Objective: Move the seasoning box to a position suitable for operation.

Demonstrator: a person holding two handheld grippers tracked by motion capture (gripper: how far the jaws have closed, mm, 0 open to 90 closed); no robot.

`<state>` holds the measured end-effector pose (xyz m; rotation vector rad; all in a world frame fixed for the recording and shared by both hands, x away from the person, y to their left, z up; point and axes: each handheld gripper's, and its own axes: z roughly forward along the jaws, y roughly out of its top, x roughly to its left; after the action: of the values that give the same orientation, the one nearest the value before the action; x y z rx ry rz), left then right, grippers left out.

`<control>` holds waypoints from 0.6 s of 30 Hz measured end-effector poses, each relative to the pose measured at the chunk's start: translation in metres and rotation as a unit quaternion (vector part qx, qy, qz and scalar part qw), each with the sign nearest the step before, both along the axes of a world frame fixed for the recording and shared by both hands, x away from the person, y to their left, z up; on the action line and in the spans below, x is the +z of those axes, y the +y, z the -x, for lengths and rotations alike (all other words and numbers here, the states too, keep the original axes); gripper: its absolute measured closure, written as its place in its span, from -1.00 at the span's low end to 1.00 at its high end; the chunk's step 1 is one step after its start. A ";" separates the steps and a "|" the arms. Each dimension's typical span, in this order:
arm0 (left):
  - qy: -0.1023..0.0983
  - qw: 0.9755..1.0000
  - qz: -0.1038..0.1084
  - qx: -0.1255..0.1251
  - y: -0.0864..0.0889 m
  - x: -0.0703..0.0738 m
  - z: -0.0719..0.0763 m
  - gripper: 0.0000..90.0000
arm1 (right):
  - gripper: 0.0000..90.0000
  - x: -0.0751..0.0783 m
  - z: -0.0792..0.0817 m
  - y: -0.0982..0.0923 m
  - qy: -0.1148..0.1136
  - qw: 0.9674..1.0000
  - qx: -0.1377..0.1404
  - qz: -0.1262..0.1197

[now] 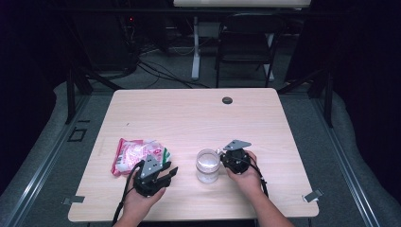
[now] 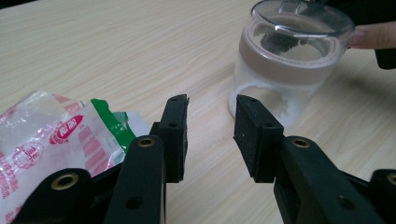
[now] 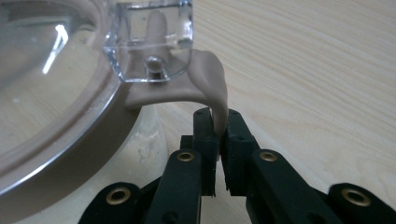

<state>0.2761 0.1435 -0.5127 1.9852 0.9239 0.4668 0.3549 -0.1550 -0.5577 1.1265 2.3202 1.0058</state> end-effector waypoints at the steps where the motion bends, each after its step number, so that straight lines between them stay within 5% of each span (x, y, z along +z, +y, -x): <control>1: 0.001 1.000 0.002 -0.001 0.000 0.001 -0.001 0.43 | 0.91 0.000 0.003 0.000 -0.001 1.000 -0.002 0.003; 8: -0.002 1.000 0.008 -0.016 -0.004 0.007 -0.010 0.41 | 0.85 0.001 0.024 0.000 0.000 1.000 -0.021 0.008; 18: 0.002 0.999 0.035 -0.027 -0.007 0.020 -0.031 0.33 | 0.68 0.004 0.059 -0.002 0.022 1.000 0.004 -0.004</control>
<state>0.3070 0.1366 -0.4931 1.9431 0.8768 0.3947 0.2963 -0.1575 -0.5533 1.1541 2.3597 1.0046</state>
